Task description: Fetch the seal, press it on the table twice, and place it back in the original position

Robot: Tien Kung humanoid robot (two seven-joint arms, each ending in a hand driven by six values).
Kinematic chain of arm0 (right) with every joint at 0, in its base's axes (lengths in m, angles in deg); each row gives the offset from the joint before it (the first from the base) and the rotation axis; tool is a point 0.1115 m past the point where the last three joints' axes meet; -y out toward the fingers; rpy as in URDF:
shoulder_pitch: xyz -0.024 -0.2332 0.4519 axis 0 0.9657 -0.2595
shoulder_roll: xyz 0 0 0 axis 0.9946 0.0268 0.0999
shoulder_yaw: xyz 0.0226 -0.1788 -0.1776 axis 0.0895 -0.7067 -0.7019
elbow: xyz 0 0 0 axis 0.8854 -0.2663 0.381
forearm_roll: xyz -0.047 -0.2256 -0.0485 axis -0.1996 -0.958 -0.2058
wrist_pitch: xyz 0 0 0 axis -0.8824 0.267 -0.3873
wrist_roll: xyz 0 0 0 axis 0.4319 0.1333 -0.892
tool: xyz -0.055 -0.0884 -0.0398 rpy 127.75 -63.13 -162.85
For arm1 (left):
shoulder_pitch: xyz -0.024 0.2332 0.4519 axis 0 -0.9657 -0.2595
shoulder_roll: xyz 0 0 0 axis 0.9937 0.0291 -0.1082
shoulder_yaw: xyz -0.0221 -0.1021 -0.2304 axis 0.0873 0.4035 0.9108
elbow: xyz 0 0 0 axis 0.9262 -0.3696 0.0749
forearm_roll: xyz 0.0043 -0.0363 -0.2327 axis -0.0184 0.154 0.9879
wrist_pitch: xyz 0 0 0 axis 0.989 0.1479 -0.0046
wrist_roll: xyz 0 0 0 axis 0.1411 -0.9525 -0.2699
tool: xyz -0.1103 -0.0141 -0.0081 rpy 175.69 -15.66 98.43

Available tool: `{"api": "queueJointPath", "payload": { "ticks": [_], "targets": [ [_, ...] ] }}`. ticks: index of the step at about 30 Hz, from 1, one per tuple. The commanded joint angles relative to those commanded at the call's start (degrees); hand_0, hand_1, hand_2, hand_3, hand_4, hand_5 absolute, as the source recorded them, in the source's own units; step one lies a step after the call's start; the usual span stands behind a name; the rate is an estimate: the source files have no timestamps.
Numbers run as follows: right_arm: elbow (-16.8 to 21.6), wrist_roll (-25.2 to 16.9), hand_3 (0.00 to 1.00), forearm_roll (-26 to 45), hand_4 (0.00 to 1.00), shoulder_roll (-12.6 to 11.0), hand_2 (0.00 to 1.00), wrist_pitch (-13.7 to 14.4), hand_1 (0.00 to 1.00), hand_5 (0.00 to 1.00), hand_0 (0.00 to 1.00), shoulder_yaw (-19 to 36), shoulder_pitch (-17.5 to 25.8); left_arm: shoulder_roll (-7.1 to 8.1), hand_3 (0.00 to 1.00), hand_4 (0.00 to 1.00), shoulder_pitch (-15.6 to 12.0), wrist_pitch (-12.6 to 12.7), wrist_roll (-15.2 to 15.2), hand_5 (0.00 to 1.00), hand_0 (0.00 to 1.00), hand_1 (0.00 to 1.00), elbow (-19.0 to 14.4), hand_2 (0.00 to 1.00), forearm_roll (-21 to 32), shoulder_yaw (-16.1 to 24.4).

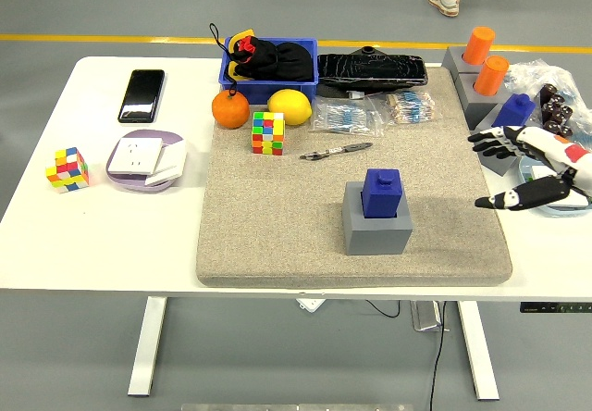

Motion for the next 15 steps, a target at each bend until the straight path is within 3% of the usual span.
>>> {"api": "queueJointPath", "payload": {
  "ticks": [15],
  "targets": [
    [-4.0, -1.0, 0.815, 0.1, 0.998, 7.4, 0.758, 1.7, 0.756, 0.052, 0.802, -7.4, -6.0, -0.20, 0.776, 0.784, -0.3, -0.1, 0.0, 0.494, 0.784, 0.743, 0.1, 0.742, 0.3, -0.6]
  ]
}}
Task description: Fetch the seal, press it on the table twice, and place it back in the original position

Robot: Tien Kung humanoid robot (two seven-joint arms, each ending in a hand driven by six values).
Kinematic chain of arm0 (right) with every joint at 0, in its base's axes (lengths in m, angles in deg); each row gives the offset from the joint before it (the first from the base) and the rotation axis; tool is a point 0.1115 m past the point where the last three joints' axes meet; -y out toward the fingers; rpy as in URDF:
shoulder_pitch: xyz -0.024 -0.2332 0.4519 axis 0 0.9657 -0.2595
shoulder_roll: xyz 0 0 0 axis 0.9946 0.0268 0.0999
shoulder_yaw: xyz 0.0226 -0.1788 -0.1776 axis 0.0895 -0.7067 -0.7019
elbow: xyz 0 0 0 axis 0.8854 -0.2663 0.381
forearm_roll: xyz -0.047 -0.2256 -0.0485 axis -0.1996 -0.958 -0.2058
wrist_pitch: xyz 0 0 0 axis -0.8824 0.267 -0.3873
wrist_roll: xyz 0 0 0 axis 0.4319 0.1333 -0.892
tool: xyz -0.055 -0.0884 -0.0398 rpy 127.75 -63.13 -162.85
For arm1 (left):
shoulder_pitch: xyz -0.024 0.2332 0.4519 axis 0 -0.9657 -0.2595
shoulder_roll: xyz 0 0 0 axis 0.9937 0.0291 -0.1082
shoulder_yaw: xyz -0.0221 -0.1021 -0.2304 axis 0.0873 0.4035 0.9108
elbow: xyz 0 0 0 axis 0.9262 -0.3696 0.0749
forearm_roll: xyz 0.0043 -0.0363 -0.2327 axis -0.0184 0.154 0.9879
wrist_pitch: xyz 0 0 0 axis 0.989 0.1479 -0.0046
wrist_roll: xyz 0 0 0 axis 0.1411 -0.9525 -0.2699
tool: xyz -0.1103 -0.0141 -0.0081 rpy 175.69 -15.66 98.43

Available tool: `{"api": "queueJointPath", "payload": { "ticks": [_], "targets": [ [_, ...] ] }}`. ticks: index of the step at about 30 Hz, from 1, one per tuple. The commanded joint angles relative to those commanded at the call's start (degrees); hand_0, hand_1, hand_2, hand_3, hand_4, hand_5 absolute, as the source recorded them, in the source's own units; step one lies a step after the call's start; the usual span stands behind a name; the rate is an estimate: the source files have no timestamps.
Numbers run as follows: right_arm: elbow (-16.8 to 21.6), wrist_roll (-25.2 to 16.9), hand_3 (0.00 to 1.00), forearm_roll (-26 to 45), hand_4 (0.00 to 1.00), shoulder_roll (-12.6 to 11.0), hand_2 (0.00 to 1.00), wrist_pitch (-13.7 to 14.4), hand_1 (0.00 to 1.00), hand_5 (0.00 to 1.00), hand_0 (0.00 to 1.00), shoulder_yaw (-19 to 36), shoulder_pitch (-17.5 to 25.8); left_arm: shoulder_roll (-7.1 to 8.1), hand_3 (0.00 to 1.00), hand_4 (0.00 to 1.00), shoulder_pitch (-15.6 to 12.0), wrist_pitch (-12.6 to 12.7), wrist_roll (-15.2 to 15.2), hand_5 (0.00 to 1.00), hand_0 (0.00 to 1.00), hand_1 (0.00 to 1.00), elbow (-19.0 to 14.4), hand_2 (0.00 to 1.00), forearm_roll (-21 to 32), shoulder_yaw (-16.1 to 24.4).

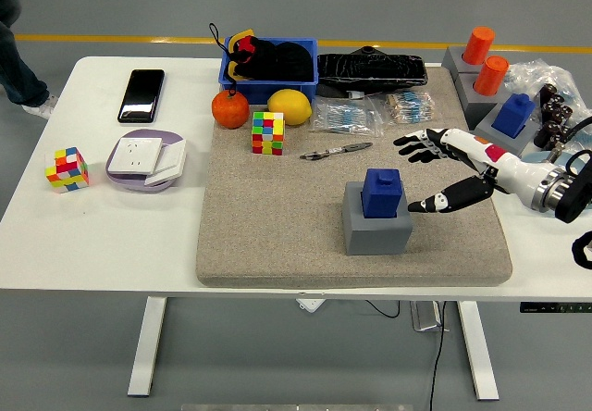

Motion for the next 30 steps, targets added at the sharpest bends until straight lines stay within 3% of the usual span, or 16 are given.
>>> {"api": "queueJointPath", "payload": {
  "ticks": [5, 13, 18, 30],
  "targets": [
    [-1.7, -1.2, 0.801, -0.4, 0.998, 2.1, 0.751, 1.4, 0.742, 0.035, 0.799, -2.0, -0.7, -0.11, 0.775, 0.784, -0.1, -0.1, 0.0, 0.494, 0.785, 0.743, 0.0, 0.742, 0.1, -0.2],
    [-6.7, -5.9, 0.798, 2.7, 0.998, 5.0, 0.741, 6.1, 0.732, 0.023, 0.788, -4.6, -1.8, -0.42, 0.775, 0.784, -0.2, -0.1, 0.0, 0.494, 0.786, 0.743, 0.0, 0.742, 0.1, -0.4],
    [-8.9, -7.6, 0.796, 5.6, 0.998, 6.4, 0.741, 7.0, 0.733, 0.004, 0.792, -5.3, -1.6, -0.55, 0.774, 0.786, -0.1, -0.1, 0.0, 0.492, 0.786, 0.743, -0.1, 0.742, -0.1, -0.4],
    [-12.2, -9.2, 0.768, 13.2, 0.998, 6.2, 0.702, 6.8, 0.701, 0.002, 0.781, -4.9, -0.6, -0.71, 0.774, 0.786, -0.3, -0.4, 0.0, 0.490, 0.786, 0.743, 0.0, 0.742, 0.0, -0.5]
  ]
}}
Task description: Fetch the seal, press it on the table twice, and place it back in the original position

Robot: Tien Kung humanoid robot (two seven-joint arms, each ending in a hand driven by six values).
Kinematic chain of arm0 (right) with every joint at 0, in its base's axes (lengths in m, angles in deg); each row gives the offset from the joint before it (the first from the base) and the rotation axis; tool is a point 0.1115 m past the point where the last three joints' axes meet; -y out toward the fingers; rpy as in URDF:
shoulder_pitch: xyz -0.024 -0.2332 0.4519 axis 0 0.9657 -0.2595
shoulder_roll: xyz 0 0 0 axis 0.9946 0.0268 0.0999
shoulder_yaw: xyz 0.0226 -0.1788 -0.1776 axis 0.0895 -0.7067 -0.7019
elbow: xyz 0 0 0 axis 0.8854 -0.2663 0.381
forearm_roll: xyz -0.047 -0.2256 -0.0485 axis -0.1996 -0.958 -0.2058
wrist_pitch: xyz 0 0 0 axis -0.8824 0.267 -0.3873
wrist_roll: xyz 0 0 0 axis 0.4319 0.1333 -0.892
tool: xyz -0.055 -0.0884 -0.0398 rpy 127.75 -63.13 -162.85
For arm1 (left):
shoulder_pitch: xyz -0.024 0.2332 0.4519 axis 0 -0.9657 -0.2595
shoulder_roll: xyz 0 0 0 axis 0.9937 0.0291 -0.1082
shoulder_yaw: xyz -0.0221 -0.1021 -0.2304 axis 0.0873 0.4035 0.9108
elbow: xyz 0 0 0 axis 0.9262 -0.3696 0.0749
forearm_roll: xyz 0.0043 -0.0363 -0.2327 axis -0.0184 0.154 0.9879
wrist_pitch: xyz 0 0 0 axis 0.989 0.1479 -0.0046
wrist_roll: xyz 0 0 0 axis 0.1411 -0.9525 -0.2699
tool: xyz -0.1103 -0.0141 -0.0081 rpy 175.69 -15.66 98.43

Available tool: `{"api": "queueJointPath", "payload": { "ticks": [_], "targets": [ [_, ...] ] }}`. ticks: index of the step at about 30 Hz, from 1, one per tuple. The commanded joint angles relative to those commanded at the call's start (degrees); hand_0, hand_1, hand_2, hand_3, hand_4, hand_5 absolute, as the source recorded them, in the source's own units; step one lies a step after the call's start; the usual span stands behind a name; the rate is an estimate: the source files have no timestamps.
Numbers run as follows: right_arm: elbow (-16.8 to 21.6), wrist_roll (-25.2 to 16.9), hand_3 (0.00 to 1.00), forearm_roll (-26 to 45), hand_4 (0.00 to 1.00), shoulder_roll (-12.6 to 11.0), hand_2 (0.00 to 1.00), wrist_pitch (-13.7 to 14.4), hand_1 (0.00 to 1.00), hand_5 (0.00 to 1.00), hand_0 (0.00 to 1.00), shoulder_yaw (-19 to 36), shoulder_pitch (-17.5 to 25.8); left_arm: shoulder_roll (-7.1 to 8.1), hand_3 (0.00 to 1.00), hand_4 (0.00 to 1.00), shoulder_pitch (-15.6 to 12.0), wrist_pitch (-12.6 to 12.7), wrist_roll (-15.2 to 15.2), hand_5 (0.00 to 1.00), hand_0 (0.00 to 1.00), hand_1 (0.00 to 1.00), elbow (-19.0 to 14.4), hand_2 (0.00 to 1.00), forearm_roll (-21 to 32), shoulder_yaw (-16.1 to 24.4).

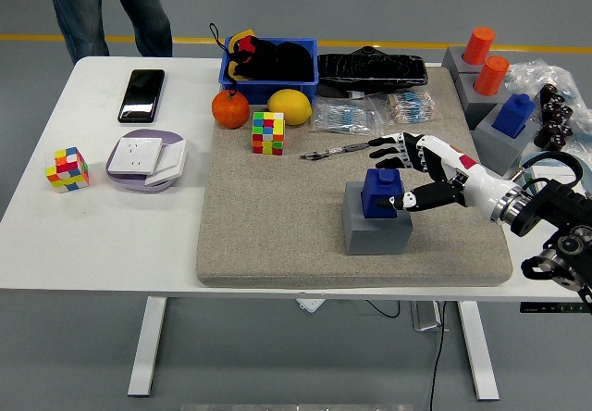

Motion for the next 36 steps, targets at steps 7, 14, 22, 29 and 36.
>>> {"api": "queueJointPath", "payload": {
  "ticks": [7, 14, 22, 29, 36],
  "targets": [
    [-1.4, -0.3, 0.755, 1.6, 0.997, 0.1, 0.692, -0.2, 0.696, 0.002, 0.777, -0.2, 0.6, -0.13, 0.774, 0.786, 0.1, 0.0, 0.1, 0.488, 0.787, 0.744, -0.1, 0.743, -0.2, 0.3],
    [-1.7, -0.8, 0.748, 1.9, 0.989, 0.5, 0.694, 0.4, 0.694, 0.002, 0.772, 0.0, 1.1, -0.07, 0.774, 0.787, 0.0, 0.0, 0.1, 0.489, 0.787, 0.744, 0.0, 0.743, -0.1, 0.1],
    [-2.1, -1.7, 0.723, 2.2, 0.923, 1.4, 0.687, 1.7, 0.681, 0.002, 0.724, 0.0, 1.6, -0.26, 0.775, 0.788, -0.1, -0.1, 0.1, 0.488, 0.787, 0.744, -0.1, 0.743, -0.2, 0.2],
    [-2.2, -1.9, 0.714, 2.6, 0.906, 1.5, 0.673, 1.9, 0.667, 0.002, 0.712, -0.4, 1.9, -0.25, 0.775, 0.789, -0.1, -0.1, 0.1, 0.486, 0.787, 0.744, -0.1, 0.743, -0.3, 0.2],
    [-2.2, -2.1, 0.696, 2.9, 0.877, 1.5, 0.648, 2.3, 0.643, 0.002, 0.686, -0.6, 1.9, -0.30, 0.775, 0.789, -0.1, -0.1, 0.1, 0.486, 0.787, 0.744, -0.1, 0.744, -0.1, 0.1]
  ]
}}
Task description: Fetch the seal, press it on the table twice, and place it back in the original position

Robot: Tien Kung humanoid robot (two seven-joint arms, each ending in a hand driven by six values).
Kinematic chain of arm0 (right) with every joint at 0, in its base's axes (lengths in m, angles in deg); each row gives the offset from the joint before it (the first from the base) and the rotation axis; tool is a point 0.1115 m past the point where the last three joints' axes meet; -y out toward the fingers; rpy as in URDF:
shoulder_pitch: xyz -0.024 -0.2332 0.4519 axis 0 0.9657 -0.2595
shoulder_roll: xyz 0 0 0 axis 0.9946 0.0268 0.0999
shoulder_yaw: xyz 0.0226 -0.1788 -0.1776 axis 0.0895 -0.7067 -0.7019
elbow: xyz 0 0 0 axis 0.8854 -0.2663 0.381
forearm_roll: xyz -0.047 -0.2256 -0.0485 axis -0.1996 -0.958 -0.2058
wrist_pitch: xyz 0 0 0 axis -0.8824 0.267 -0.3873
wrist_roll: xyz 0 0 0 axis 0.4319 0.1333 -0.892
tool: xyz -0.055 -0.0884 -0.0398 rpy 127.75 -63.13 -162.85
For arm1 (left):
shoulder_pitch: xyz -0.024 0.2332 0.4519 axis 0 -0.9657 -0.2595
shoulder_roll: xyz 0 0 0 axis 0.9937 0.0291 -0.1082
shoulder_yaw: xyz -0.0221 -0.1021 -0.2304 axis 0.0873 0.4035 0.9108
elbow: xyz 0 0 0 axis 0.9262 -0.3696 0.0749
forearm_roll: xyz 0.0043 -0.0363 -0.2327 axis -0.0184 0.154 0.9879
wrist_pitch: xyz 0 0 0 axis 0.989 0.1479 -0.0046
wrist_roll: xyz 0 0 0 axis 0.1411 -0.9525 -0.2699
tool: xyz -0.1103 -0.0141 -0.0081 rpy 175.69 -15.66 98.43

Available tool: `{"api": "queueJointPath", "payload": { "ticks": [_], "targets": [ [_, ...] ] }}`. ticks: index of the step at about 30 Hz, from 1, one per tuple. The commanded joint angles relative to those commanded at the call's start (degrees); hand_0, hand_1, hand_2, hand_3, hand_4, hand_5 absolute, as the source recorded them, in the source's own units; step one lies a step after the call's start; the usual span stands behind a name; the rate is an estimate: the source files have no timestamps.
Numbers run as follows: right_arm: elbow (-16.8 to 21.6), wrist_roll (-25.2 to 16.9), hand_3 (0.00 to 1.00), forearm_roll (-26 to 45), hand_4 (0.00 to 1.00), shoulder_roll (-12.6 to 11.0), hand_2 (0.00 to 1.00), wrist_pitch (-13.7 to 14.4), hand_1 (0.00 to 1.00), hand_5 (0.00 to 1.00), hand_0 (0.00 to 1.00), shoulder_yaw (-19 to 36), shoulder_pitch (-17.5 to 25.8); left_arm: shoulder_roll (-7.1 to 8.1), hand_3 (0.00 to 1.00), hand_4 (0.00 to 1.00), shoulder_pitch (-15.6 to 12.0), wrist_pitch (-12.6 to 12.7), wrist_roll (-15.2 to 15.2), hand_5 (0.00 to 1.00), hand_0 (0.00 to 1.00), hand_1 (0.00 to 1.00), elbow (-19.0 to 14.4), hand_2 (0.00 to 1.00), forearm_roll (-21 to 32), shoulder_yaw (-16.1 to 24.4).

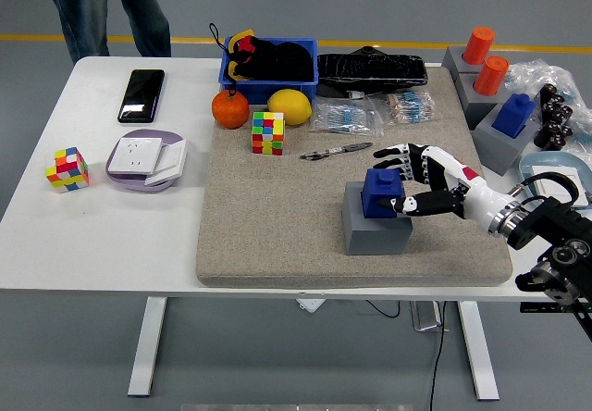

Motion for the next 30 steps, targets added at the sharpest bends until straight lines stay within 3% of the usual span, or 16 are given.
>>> {"api": "queueJointPath", "payload": {
  "ticks": [2, 3, 8, 9, 20, 21, 30],
  "targets": [
    [0.0, -0.2, 0.696, 0.1, 0.877, 0.0, 0.648, 0.2, 0.643, 0.002, 0.686, -0.1, 0.0, -0.01, 0.775, 0.789, 0.0, 0.0, 0.0, 0.486, 0.787, 0.744, 0.0, 0.744, 0.0, 0.0],
    [0.0, -0.2, 0.649, 0.2, 0.826, 0.0, 0.598, 0.2, 0.588, 0.002, 0.636, -0.1, 0.1, 0.00, 0.775, 0.790, 0.0, 0.0, 0.0, 0.486, 0.787, 0.744, 0.0, 0.743, 0.0, 0.0],
    [-0.1, -0.3, 0.649, 0.6, 0.826, 0.0, 0.598, -0.1, 0.588, 0.002, 0.636, -0.2, 0.1, 0.02, 0.775, 0.790, 0.0, 0.0, 0.0, 0.486, 0.787, 0.744, 0.0, 0.743, 0.0, 0.1],
    [-0.1, -0.4, 0.583, 0.7, 0.810, 0.0, 0.553, -0.1, 0.555, 0.002, 0.620, -0.2, 0.1, 0.02, 0.775, 0.790, 0.0, 0.0, 0.0, 0.486, 0.787, 0.744, 0.0, 0.745, 0.0, 0.1],
    [-0.2, -1.0, 0.551, 1.1, 0.785, 0.0, 0.537, -0.2, 0.539, 0.002, 0.613, -0.6, 0.5, -0.05, 0.775, 0.791, 0.0, 0.0, 0.1, 0.486, 0.787, 0.745, 0.0, 0.745, -0.1, 0.1],
    [-0.2, -1.2, 0.464, 1.2, 0.775, 0.0, 0.488, -0.1, 0.498, 0.002, 0.593, -0.6, 0.5, -0.05, 0.775, 0.791, 0.0, -0.1, 0.1, 0.486, 0.787, 0.744, 0.0, 0.746, -0.1, 0.1],
    [-0.1, -2.8, 0.458, 2.1, 0.764, 0.2, 0.473, 1.8, 0.490, 0.002, 0.592, -0.6, 0.5, -0.04, 0.775, 0.792, 0.1, -0.1, 0.1, 0.486, 0.786, 0.745, 0.0, 0.746, 0.0, 0.1]
  ]
}}
